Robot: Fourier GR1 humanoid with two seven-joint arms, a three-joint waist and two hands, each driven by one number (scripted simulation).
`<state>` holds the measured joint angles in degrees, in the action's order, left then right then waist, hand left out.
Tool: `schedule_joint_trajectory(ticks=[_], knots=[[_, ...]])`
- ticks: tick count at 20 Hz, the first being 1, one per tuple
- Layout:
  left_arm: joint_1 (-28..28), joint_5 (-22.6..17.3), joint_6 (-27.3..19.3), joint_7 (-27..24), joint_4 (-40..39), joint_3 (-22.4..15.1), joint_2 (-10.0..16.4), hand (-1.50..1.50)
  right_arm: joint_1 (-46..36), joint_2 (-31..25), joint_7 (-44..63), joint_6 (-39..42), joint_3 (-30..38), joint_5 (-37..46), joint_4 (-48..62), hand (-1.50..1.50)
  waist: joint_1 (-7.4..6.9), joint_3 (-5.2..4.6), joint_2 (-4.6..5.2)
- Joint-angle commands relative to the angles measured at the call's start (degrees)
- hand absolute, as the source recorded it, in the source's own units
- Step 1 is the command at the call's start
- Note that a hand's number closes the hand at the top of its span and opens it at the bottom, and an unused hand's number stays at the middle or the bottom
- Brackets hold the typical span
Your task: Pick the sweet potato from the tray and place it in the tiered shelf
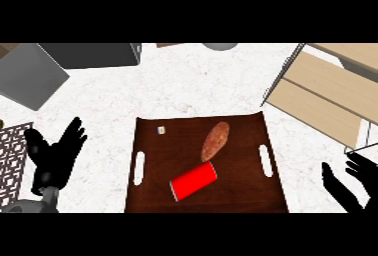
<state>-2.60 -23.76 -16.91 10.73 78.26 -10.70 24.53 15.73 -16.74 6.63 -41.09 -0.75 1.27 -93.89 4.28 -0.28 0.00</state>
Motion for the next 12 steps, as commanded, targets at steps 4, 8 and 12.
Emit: schedule_joint_trajectory(ticks=[4, 8, 12], knots=[[2.03, -0.18, 2.9, 1.72, 1.09, -2.52, -1.63, 0.0, 16.46, 7.56, 3.33, -8.27, -17.3, 14.25, -16.72, -1.5, -3.59, 0.14, -0.13], [-0.34, -0.03, 4.43, 2.62, 0.27, -1.14, -0.53, 0.0, 17.24, 2.43, 18.5, -4.45, -21.61, 22.8, -26.18, -1.5, -4.33, 0.12, 0.09], [-0.32, 0.05, 4.3, 3.58, 1.31, -1.42, -1.16, 0.0, 14.79, 1.71, 33.64, 1.85, -24.77, 31.72, -32.91, -1.5, -4.9, 0.06, 0.22]])
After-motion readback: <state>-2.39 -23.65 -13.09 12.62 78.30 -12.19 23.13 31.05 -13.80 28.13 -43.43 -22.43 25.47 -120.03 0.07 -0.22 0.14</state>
